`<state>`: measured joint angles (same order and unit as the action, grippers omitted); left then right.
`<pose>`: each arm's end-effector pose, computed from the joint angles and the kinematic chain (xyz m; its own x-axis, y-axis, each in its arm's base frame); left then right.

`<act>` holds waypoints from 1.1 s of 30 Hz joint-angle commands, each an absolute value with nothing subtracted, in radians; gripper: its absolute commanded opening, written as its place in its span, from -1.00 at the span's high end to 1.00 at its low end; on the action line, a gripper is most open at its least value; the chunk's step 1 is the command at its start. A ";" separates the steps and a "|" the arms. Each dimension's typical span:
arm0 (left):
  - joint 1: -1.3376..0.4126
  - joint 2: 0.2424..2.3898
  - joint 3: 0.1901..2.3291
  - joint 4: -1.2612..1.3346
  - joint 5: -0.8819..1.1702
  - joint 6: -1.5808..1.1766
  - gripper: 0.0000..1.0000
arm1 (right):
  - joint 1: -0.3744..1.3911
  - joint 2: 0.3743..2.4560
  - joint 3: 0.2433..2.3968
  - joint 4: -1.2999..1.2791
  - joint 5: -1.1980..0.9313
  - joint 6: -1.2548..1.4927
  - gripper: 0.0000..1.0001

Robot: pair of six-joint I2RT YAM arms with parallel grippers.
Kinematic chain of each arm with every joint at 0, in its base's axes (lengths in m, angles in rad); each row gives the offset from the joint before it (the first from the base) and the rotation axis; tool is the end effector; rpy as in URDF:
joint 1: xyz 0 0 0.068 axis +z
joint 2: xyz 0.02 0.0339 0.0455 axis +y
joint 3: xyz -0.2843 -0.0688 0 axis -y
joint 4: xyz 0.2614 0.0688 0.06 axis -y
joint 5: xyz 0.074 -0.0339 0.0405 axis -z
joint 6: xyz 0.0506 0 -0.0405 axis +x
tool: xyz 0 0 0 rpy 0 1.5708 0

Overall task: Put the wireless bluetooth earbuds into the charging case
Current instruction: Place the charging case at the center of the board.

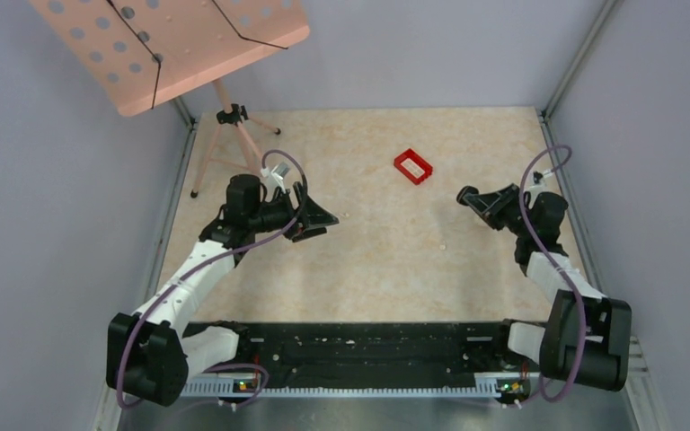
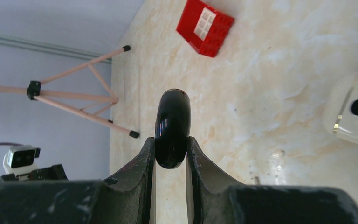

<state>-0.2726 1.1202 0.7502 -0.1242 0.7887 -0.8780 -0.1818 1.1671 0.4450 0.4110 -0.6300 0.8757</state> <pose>0.2389 -0.1041 0.2788 -0.9006 -0.3113 -0.3033 0.1539 0.4244 -0.8923 0.2547 -0.0165 0.2120 -0.5043 0.7237 -0.4712 -0.0285 0.5314 0.8466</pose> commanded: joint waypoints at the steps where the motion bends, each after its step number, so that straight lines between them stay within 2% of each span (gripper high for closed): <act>1: -0.273 1.121 0.747 -0.174 0.735 -0.827 -0.42 | -0.263 1.212 0.468 0.444 -0.648 0.849 1.00; 19: -0.301 1.101 0.742 -0.208 0.613 -0.817 -0.44 | -0.350 1.513 0.642 0.444 -0.489 0.773 1.00; 22: -0.301 1.130 0.776 -0.273 0.592 -0.802 -0.38 | -0.353 1.550 0.680 0.414 -0.474 0.750 1.00; 27: -0.301 1.171 0.804 -0.302 0.616 -0.790 -0.29 | -0.353 1.612 0.735 0.369 -0.457 0.708 1.00; 33: -0.300 1.202 0.799 -0.270 0.733 -0.757 -0.37 | -0.356 1.670 0.740 0.369 -0.468 0.689 1.00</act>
